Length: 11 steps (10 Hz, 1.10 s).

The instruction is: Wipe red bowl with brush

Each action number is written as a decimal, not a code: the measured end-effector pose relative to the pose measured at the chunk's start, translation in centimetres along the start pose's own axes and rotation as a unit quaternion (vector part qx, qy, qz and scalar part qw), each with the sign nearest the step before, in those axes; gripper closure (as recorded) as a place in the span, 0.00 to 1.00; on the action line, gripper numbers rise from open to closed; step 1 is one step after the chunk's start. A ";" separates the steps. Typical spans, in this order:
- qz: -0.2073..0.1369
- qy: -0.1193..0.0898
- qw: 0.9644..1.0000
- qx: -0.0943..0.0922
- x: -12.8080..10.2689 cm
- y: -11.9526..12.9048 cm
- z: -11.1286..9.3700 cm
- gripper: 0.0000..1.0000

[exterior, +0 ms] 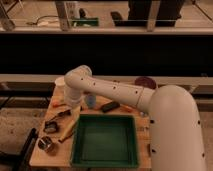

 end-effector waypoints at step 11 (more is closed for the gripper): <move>-0.046 -0.059 0.995 0.068 -0.8 -3.9 2.7 0.20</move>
